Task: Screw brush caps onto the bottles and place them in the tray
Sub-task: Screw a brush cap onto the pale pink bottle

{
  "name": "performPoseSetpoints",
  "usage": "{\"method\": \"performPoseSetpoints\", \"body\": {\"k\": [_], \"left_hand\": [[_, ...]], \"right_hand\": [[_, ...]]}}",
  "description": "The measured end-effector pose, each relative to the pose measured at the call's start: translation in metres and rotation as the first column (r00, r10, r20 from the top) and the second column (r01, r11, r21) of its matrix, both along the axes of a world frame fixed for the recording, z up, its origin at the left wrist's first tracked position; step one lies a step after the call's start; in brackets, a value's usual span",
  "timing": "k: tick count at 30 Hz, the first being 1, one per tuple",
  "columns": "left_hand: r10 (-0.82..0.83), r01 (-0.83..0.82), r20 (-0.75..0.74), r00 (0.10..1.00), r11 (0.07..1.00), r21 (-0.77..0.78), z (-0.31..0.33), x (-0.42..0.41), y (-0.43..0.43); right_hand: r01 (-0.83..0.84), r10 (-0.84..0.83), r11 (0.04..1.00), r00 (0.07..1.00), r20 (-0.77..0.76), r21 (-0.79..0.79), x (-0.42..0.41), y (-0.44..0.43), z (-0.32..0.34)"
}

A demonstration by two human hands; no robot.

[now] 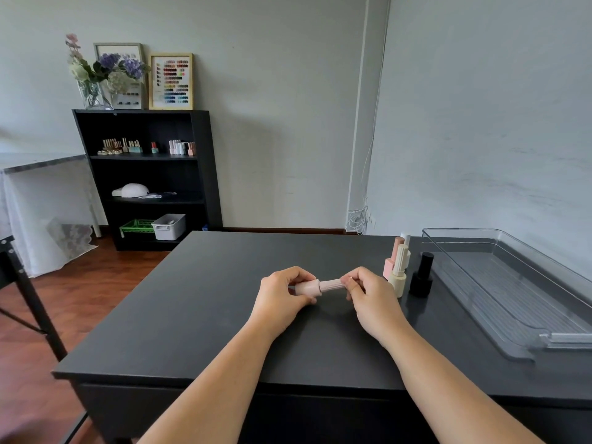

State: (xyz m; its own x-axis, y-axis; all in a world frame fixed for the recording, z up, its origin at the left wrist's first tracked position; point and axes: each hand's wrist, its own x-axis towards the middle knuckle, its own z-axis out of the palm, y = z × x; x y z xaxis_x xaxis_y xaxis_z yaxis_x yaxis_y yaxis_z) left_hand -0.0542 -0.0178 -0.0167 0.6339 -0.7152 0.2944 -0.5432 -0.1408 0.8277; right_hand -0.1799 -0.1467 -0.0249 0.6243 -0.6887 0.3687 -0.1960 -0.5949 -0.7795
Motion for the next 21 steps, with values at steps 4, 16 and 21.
{"method": "performPoseSetpoints", "body": {"k": [4,16,21], "left_hand": [[0.003,-0.003,0.002,1.000,1.000,-0.006,0.000,-0.001,0.000],[-0.087,0.087,0.047,0.995,0.996,-0.017,0.032,-0.024,-0.008],[-0.169,0.173,0.111,0.979,0.985,-0.029,0.064,-0.048,-0.026]], "right_hand": [[0.015,-0.015,1.000,1.000,-0.009,-0.018,0.001,0.001,0.000],[0.017,-0.007,0.995,0.995,0.104,-0.100,-0.031,-0.001,0.052],[0.107,-0.074,0.970,0.985,0.153,-0.217,-0.070,-0.025,0.094]]}}
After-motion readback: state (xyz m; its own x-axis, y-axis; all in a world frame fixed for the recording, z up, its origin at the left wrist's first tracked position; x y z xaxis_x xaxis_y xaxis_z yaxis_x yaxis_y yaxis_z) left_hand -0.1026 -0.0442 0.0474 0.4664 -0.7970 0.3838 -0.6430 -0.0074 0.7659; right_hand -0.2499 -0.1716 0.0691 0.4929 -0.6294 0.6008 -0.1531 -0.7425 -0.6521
